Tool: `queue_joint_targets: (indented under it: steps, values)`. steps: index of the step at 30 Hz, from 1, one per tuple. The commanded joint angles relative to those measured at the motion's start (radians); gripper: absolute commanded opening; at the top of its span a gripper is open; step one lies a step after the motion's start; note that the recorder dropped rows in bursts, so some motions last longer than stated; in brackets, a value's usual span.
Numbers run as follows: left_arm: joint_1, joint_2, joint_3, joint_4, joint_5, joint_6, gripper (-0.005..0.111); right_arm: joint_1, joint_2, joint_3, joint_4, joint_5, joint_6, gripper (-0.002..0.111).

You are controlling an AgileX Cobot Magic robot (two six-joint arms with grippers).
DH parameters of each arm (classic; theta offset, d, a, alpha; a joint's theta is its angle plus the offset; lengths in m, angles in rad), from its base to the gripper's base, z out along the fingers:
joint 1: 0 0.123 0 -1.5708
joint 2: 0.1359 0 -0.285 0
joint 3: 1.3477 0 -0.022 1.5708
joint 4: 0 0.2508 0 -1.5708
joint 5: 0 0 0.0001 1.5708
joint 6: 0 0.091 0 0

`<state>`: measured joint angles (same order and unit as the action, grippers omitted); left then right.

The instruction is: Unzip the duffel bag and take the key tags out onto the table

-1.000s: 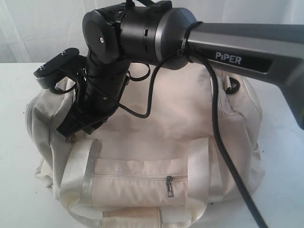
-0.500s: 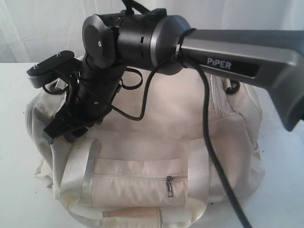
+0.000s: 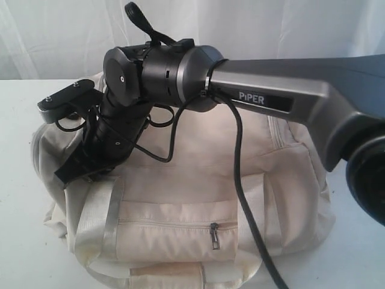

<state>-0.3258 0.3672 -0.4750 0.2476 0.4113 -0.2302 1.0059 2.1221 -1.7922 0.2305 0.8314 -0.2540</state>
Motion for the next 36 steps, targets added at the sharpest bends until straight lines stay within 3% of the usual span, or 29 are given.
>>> queue_joint_targets:
  steps: [1,17,36]
  values:
    - [-0.006,-0.007,0.008,-0.009,0.002,-0.010,0.000,0.000,-0.002,0.002,0.004,-0.005,-0.006,0.000]
    - [-0.006,-0.007,0.008,-0.011,0.002,-0.010,0.000,0.000,-0.122,0.002,-0.115,0.063,-0.004,0.000]
    - [-0.006,-0.007,0.008,-0.011,0.002,-0.010,0.000,0.000,-0.137,-0.001,-0.200,0.277,-0.011,0.000]
